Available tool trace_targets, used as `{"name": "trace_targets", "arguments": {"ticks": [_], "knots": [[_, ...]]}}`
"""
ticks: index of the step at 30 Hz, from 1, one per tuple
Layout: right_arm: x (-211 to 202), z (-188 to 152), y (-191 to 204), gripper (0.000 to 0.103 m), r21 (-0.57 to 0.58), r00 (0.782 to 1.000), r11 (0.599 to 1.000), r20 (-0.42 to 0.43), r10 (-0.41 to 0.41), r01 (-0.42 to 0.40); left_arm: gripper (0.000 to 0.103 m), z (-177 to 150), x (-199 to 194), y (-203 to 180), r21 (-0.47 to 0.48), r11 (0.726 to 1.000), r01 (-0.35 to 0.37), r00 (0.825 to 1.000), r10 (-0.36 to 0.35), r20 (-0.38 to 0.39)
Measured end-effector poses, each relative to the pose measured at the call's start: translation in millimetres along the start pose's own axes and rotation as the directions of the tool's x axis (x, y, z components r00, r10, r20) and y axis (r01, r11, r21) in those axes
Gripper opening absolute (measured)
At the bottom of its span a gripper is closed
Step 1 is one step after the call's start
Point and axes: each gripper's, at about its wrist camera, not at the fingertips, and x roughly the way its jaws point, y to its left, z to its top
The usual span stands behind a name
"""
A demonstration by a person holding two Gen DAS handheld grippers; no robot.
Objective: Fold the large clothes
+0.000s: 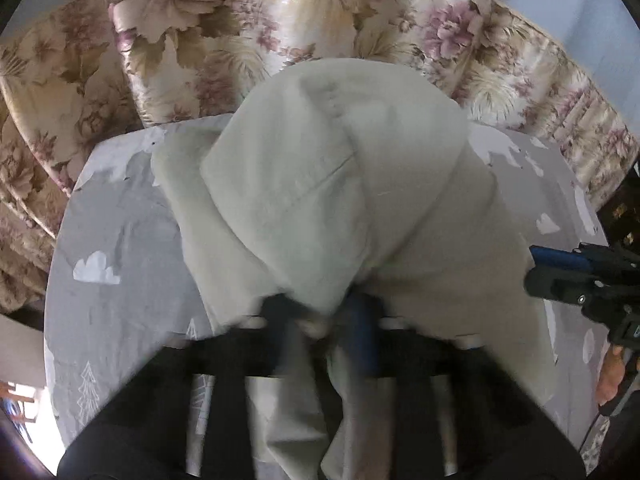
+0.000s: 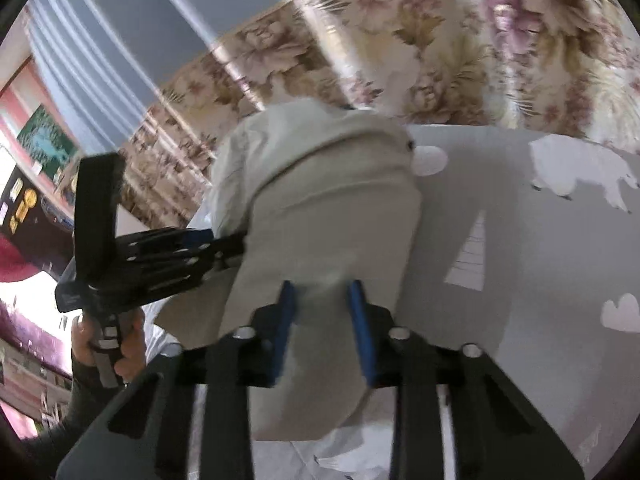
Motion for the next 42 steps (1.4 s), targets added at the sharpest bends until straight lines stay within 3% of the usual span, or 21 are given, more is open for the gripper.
{"name": "trace_targets", "arguments": {"ticks": [2,6,12,16,22,28,31,34,36,38,42], "knots": [[3.0,1.2,13.5,0.024,-0.046,1.000,0.999,-0.007,-0.022,0.022,0.004,-3.1,-6.6,-0.6,0.032,0.999,-0.036,0.999,0.036,0.005],[17.4,7.8,41.4,0.022,-0.149,0.996,0.986,-0.046,-0.078,0.071,0.005,-11.0,-21.2,20.2,0.109,0.988,-0.106,0.994,0.109,-0.021],[56.3,2.9,68.4,0.022,-0.317,0.967,0.925,-0.071,-0.244,0.210,0.006,-36.0,11.3,25.0,0.187,0.957,-0.222,0.967,0.241,-0.087],[57.8,-8.4,49.8,0.021,-0.293,0.977,0.938,-0.045,-0.207,0.186,0.008,-51.7,27.8,25.1,0.149,0.967,-0.208,0.974,0.219,-0.062],[62.2,-6.0,46.2,0.021,-0.276,0.980,0.944,-0.033,-0.198,0.182,0.009,-44.9,35.6,38.4,0.054,0.985,-0.161,0.984,0.164,-0.070],[57.9,-5.5,53.6,0.021,-0.258,0.978,0.945,0.000,-0.210,0.203,0.012,-51.3,25.0,28.1,0.014,0.972,-0.233,0.972,0.234,-0.038],[33.2,-8.7,60.0,0.023,-0.265,0.981,0.945,0.061,-0.182,0.192,0.015,-60.9,0.7,13.7,0.044,0.954,-0.297,0.955,0.297,0.015],[11.2,-15.4,62.5,0.023,-0.294,0.978,0.933,0.104,-0.182,0.205,0.016,-78.0,-22.9,-3.7,0.117,0.948,-0.297,0.954,0.289,0.076],[6.4,-21.7,65.2,0.023,-0.339,0.969,0.908,0.103,-0.225,0.247,0.017,-89.2,-29.5,-13.0,0.167,0.937,-0.308,0.950,0.294,0.103],[11.0,-28.5,66.3,0.023,-0.384,0.959,0.879,0.093,-0.267,0.282,0.017,-94.1,-27.3,-16.9,0.199,0.927,-0.319,0.947,0.302,0.109],[20.7,-27.9,64.3,0.023,-0.384,0.955,0.876,0.062,-0.291,0.292,0.017,-93.6,-8.3,-11.4,0.205,0.928,-0.311,0.951,0.304,0.064]]}}
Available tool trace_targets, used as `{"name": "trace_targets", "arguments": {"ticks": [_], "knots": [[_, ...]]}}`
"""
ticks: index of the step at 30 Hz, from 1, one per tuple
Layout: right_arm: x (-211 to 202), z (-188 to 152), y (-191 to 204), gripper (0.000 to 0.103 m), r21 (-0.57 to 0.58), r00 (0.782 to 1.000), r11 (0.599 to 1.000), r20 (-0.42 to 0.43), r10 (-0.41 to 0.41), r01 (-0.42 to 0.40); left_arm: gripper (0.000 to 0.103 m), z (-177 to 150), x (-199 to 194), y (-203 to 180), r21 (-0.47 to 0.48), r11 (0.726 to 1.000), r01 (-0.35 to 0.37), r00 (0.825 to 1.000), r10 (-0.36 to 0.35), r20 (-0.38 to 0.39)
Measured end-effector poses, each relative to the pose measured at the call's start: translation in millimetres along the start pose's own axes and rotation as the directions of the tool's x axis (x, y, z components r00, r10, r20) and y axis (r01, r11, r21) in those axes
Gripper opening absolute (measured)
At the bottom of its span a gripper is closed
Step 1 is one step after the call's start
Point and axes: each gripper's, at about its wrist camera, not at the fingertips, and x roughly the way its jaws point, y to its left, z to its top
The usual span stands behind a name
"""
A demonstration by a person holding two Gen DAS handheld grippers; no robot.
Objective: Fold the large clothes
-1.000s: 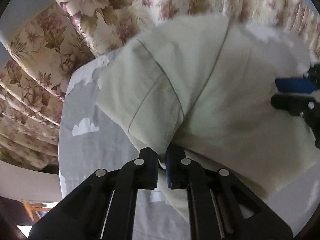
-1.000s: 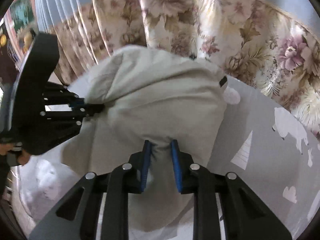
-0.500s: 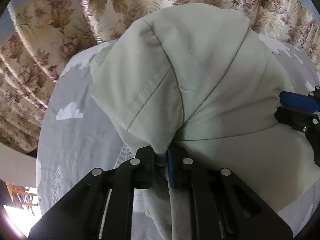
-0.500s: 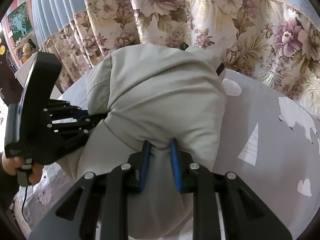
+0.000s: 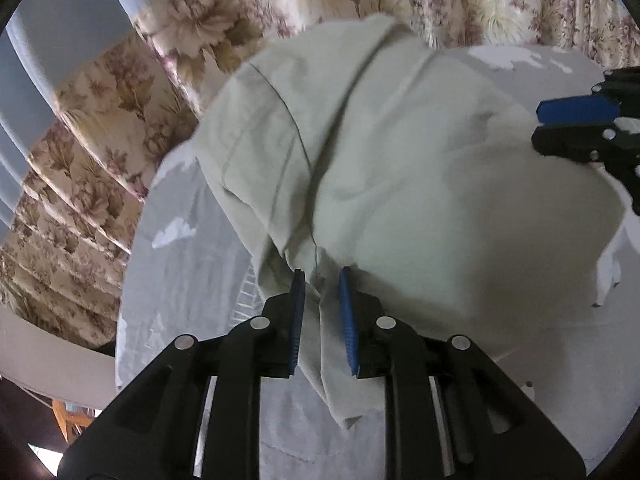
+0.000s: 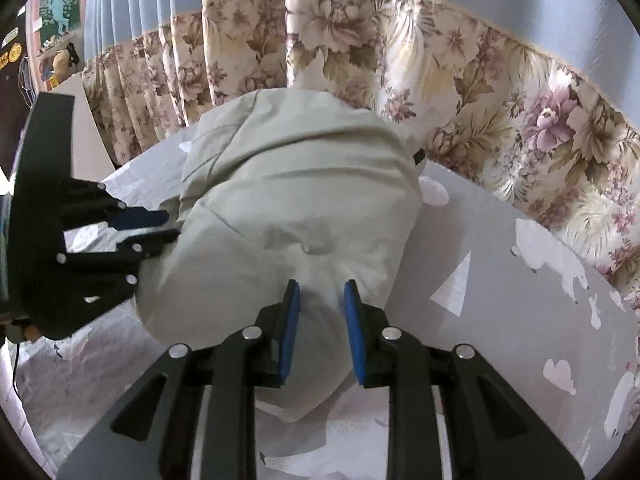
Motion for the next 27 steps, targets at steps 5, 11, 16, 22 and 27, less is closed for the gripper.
{"name": "trace_targets", "arguments": {"ticks": [5,11,16,22,27], "knots": [[16.6,-2.4,3.5,0.024,-0.035,0.999,0.999,-0.031,-0.019,0.017,0.016,-3.6,12.3,2.6,-0.012,0.999,0.030,0.999,-0.030,-0.023],[21.3,-3.6,10.1,0.024,-0.068,0.999,0.997,-0.034,-0.040,0.038,0.014,-5.7,19.2,3.5,-0.006,0.999,0.034,0.999,-0.034,-0.030],[8.4,8.5,4.1,0.024,-0.057,0.999,0.998,-0.047,0.001,-0.004,0.020,2.1,4.6,12.8,-0.025,0.998,0.051,0.998,-0.051,-0.033],[-1.3,58.7,-39.5,0.024,0.088,1.000,0.996,0.014,-0.018,0.016,0.059,50.7,-16.8,58.4,-0.207,0.974,0.090,0.995,-0.080,0.053],[42.7,91.1,-23.4,0.024,-0.041,0.993,0.993,-0.040,-0.114,0.112,0.053,81.5,31.5,63.8,-0.242,0.970,0.029,0.998,-0.039,-0.038]]}}
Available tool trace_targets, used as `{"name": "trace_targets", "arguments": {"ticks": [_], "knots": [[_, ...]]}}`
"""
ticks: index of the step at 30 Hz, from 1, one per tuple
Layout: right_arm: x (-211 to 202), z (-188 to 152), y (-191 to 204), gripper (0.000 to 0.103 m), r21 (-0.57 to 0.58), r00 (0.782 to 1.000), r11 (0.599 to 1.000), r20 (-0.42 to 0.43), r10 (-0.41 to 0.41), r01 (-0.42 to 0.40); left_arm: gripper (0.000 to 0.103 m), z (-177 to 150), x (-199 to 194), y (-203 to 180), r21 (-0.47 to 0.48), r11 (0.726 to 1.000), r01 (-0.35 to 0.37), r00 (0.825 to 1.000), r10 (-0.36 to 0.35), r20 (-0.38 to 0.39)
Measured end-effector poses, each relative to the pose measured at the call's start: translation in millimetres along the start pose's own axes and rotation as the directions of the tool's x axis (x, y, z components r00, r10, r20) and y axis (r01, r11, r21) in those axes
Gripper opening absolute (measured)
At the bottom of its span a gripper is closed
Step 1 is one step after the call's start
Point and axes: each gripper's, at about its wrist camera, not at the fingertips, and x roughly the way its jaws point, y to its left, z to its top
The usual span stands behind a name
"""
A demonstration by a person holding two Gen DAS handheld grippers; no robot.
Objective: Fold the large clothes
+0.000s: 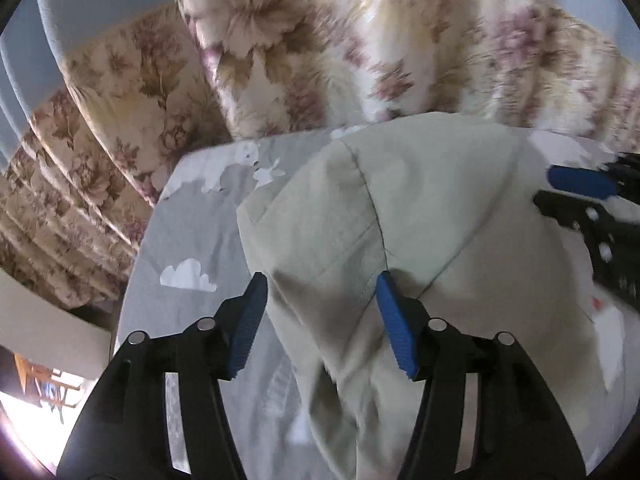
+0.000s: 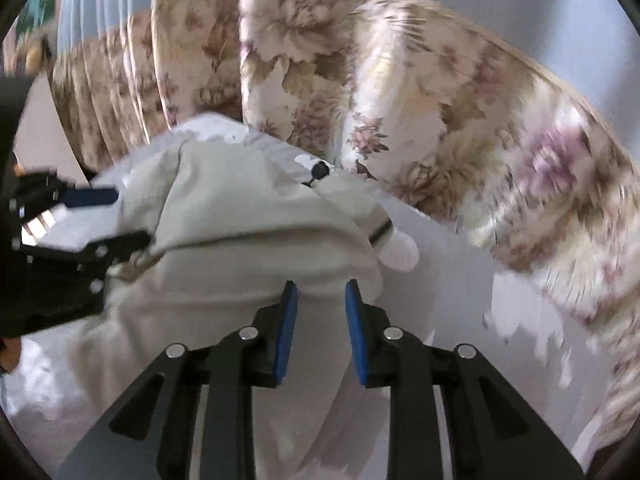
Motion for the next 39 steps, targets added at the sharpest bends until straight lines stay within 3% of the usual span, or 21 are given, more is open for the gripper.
{"name": "trace_targets", "arguments": {"ticks": [4,6,9,11,16,17,20,21,25,30,34,39], "knots": [[22.4,11.5,4.8,0.024,-0.052,0.999,0.999,-0.046,-0.001,-0.001,0.051,2.0,41.6,-3.4,0.025,1.000,-0.011,0.996,0.013,-0.086],[30.9,11.3,9.2,0.024,-0.076,0.998,0.997,-0.069,-0.002,-0.003,0.051,-1.3,47.4,-5.6,0.040,0.999,-0.024,0.996,0.027,-0.084],[42.6,6.1,15.1,0.024,-0.098,0.997,0.995,-0.076,-0.009,0.001,0.052,-2.8,55.3,4.3,-0.005,1.000,0.026,0.995,-0.026,-0.099],[48.7,4.1,10.6,0.023,-0.053,0.996,0.998,-0.081,0.025,-0.029,0.053,-4.5,59.5,10.6,-0.022,0.998,0.054,0.994,-0.056,-0.097],[39.4,4.0,13.0,0.025,-0.052,0.998,0.999,-0.059,-0.001,-0.002,0.054,-3.8,52.6,9.4,-0.018,0.999,0.040,0.995,-0.041,-0.089],[30.5,4.7,8.9,0.027,-0.038,0.999,0.999,-0.048,0.001,-0.003,0.058,-4.6,45.6,10.5,-0.027,0.999,0.035,0.996,-0.037,-0.085],[5.2,0.6,-3.7,0.056,0.044,1.000,0.999,-0.024,0.000,0.001,0.083,-10.9,18.7,19.0,-0.066,0.998,0.024,0.998,-0.027,-0.050],[-5.2,-3.5,-6.6,0.061,0.067,1.000,0.998,-0.007,0.008,-0.008,0.091,-14.4,8.7,21.9,-0.071,0.997,0.029,0.999,-0.031,-0.028],[-31.1,-23.3,-15.2,0.075,0.156,0.999,0.987,0.034,0.022,-0.027,0.100,-33.4,-19.4,29.0,-0.073,0.995,0.063,0.998,-0.062,0.017],[-27.8,-58.3,-25.9,0.082,0.341,0.987,0.927,0.019,0.157,-0.154,0.100,-62.6,-24.1,23.5,-0.056,0.990,0.131,0.991,-0.132,-0.012],[-17.7,-79.4,-23.2,0.082,0.416,0.974,0.886,-0.001,0.227,-0.206,0.100,-78.6,-20.2,19.0,-0.068,0.986,0.149,0.988,-0.152,-0.037],[-17.6,-96.4,-27.9,0.083,0.499,0.956,0.828,0.006,0.294,-0.257,0.100,-82.6,-10.1,19.8,-0.106,0.964,0.242,0.967,-0.248,-0.049]]}}
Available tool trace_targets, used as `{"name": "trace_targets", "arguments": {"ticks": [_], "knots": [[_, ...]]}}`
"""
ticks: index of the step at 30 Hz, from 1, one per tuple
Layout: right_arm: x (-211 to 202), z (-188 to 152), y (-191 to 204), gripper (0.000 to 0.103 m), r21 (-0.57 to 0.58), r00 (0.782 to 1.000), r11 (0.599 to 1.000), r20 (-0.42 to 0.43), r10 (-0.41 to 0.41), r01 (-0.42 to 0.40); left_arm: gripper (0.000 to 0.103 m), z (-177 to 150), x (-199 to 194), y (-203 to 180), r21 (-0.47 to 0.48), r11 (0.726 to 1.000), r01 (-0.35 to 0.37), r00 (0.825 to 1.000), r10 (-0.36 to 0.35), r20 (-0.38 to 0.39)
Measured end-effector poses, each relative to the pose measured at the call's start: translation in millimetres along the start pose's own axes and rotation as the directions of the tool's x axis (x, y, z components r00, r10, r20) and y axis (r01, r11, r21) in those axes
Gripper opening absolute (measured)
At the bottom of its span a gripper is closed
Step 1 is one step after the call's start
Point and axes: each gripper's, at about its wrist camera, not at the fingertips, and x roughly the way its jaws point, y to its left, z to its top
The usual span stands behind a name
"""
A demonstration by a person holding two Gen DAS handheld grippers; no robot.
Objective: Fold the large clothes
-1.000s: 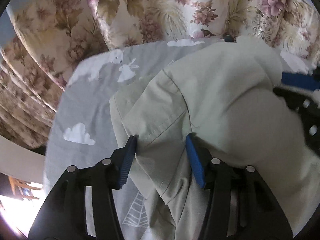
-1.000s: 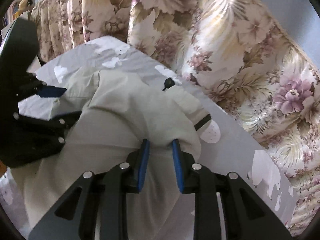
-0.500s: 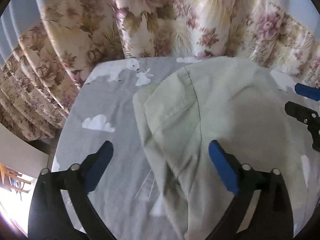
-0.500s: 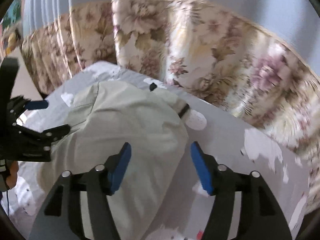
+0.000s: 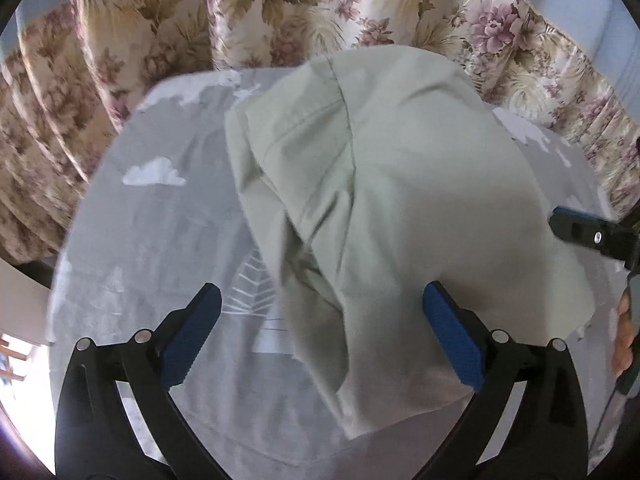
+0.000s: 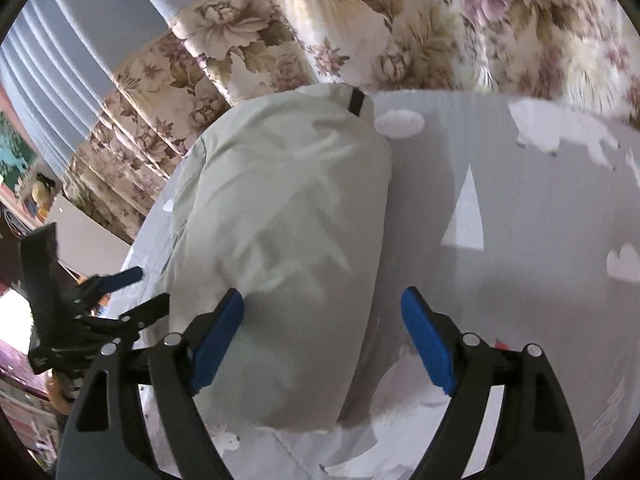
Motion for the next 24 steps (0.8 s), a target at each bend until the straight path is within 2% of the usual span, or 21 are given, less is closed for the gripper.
{"name": "trace_targets", "arguments": {"ticks": [4,9,13,16,19,22,24], "knots": [[4.3,-9.3,-1.1,0.085,0.017,1.000,1.000,0.005,0.005,-0.005,0.100,-2.6,20.1,1.8,-0.044,0.995,0.085,0.996,-0.087,-0.031],[14.5,-9.8,-9.0,0.089,0.046,0.999,0.998,-0.008,0.045,-0.044,0.100,-1.0,29.8,-1.7,-0.058,0.989,0.134,0.991,-0.135,-0.021],[21.4,-6.8,-13.4,0.090,0.084,0.995,0.992,-0.018,0.098,-0.096,0.100,1.9,38.2,3.0,-0.092,0.973,0.211,0.976,-0.214,-0.027],[28.7,-3.9,-12.2,0.090,0.102,0.992,0.988,-0.024,0.122,-0.119,0.100,2.4,40.6,-5.1,-0.065,0.978,0.199,0.979,-0.201,-0.031],[27.8,-4.4,-6.1,0.090,0.078,0.994,0.992,-0.022,0.105,-0.103,0.095,0.1,39.0,-13.2,-0.036,0.981,0.190,0.981,-0.191,-0.040],[27.4,-4.1,4.2,0.092,0.029,0.993,0.993,-0.030,0.111,-0.110,0.088,1.2,36.1,-21.9,0.005,0.983,0.185,0.982,-0.184,-0.050],[37.1,-3.7,17.3,0.098,-0.037,0.997,0.997,-0.036,0.066,-0.068,0.085,2.8,37.3,-28.5,0.039,0.986,0.159,0.986,-0.157,-0.049]]}}
